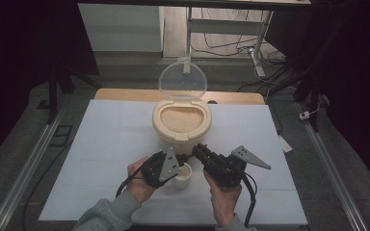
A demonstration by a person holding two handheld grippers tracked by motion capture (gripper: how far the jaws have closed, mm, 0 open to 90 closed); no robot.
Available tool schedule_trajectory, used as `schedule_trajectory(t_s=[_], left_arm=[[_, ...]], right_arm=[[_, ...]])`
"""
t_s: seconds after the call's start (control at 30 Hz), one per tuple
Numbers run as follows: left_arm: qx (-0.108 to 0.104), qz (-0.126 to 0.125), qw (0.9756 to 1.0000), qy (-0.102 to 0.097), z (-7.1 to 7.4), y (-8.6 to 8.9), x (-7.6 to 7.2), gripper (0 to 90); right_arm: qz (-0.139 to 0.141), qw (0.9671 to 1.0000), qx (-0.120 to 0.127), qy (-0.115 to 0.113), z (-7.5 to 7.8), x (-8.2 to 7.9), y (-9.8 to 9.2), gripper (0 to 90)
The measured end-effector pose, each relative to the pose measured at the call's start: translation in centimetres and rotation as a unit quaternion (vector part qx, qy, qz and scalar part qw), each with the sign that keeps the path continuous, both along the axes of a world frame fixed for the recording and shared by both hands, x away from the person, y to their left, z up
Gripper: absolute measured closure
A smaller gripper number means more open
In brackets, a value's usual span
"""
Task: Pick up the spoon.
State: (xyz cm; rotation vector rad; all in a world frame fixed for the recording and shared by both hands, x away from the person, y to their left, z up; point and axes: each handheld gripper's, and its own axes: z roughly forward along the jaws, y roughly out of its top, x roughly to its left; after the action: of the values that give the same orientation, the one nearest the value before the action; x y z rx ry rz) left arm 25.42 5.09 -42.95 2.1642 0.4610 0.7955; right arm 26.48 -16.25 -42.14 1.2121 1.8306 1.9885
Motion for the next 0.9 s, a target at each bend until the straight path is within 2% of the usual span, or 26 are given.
schedule_trajectory(t_s=[0.17,0.23,0.4,0.5,0.63,0.73,0.83,0.9], left_arm=[[0.003,0.017,0.9997,-0.017,0.0,-0.2,0.0,83.0],[0.008,0.025,0.9993,-0.028,-0.1,-0.3,0.0,83.1],[0.027,0.038,0.9975,-0.054,-0.4,-1.0,-0.3,83.1],[0.035,0.048,0.9959,-0.068,-0.5,-1.3,-0.5,83.0],[0.05,0.058,0.9929,-0.091,-0.6,-1.6,-0.8,82.2],[0.055,0.056,0.9914,-0.104,-0.7,-1.7,-1.0,80.9],[0.046,0.046,0.9933,-0.096,-0.5,-1.5,-1.0,79.5],[0.033,0.036,0.9954,-0.082,-0.3,-1.2,-1.0,78.6]], right_arm=[[-0.045,0.9985,-0.029,-0.011,0.5,-1.2,0.4,67.6],[-0.066,0.9972,-0.031,-0.014,0.6,-1.6,0.5,66.0],[-0.084,0.9957,-0.038,0.005,0.6,-1.6,1.4,66.1],[-0.11,0.9928,-0.047,0.007,0.7,-1.5,1.8,71.8],[-0.098,0.9945,-0.034,0.015,0.7,-0.9,1.5,74.4],[-0.084,0.9961,-0.017,0.025,0.4,-0.5,1.0,77.4],[-0.062,0.9978,0.009,0.023,0.3,-0.4,0.6,83.3],[-0.054,0.9984,0.006,0.015,0.4,-0.4,0.5,83.6]])
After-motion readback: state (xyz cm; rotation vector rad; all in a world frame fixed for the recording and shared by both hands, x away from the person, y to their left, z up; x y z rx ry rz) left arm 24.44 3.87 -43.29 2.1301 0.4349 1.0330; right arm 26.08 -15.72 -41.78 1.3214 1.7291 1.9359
